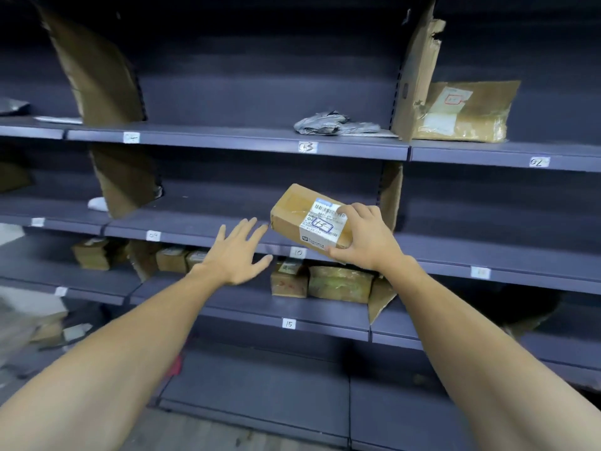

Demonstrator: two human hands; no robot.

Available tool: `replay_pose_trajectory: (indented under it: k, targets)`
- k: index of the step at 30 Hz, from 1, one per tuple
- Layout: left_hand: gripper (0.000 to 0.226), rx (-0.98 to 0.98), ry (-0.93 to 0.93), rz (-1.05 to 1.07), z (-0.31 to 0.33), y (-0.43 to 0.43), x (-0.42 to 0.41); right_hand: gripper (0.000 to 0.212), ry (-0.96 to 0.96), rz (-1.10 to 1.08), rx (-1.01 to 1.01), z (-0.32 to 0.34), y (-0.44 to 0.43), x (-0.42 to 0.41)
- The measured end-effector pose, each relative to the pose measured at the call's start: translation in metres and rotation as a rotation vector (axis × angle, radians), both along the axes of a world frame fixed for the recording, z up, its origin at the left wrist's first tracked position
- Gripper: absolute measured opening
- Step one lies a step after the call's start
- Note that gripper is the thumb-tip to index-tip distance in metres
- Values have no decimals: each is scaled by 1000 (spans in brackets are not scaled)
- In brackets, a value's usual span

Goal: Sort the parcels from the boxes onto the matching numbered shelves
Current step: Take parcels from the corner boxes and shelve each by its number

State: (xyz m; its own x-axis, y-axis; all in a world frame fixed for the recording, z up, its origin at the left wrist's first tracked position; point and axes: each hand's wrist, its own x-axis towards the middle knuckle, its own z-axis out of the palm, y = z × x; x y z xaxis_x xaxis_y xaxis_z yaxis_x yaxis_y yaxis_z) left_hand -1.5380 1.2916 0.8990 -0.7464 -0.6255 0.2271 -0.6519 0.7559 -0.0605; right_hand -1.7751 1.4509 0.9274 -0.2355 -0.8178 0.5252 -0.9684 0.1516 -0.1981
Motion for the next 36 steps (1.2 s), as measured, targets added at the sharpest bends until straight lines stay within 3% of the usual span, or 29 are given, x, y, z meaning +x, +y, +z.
replay_pose_trajectory:
  k: [10, 25, 36]
  targets:
    - [73, 22, 31, 114, -13, -37, 101, 82, -11, 84, 75, -5, -57, 86]
    - [72, 42, 17, 174, -13, -158, 273, 82, 8, 155, 101, -11, -198, 259]
    - [73, 70, 10, 142, -39, -214, 306, 81, -8, 129, 165, -36, -249, 295]
